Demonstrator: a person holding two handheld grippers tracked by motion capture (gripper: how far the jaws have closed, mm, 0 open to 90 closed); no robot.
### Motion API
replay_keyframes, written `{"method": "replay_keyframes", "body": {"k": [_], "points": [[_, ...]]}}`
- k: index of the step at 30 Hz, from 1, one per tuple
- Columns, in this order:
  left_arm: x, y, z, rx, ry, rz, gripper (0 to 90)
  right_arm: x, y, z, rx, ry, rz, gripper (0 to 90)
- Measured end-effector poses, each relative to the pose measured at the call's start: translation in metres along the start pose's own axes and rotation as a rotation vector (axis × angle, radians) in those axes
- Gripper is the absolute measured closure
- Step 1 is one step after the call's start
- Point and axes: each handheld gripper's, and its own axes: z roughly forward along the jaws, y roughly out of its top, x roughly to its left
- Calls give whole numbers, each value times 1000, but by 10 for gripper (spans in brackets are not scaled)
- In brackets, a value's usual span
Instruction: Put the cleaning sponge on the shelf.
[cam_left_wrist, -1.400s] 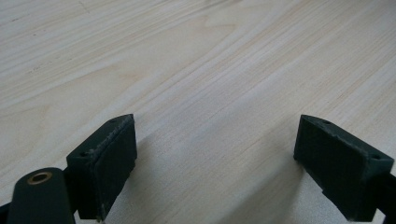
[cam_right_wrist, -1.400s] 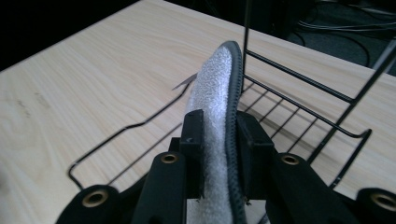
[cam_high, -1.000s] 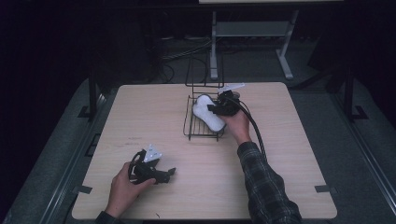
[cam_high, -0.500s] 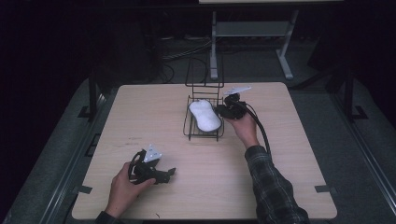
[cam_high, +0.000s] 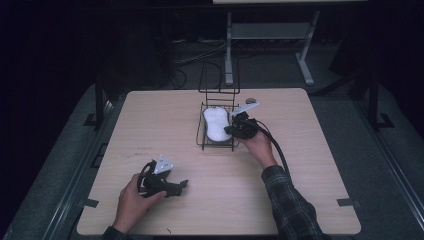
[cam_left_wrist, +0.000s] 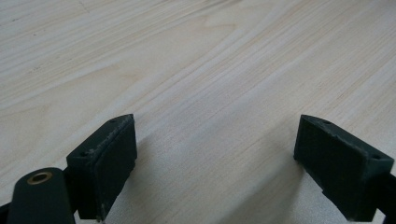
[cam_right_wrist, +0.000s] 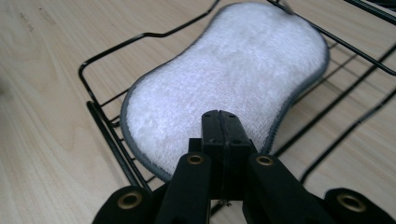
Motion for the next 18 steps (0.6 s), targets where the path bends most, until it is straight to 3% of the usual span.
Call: {"method": "replay_keyframes", "body": {"k": [5,10,18], "points": [[0,0,0,1,1,1,124,6,4,1,-13,15,-7,899],[0,0,0,1,0,0,124,5,3,-16,-56,2,0,876],[0,0,0,2,1,3,123,-3,-17,-54,-86,-55,54,573]]}}
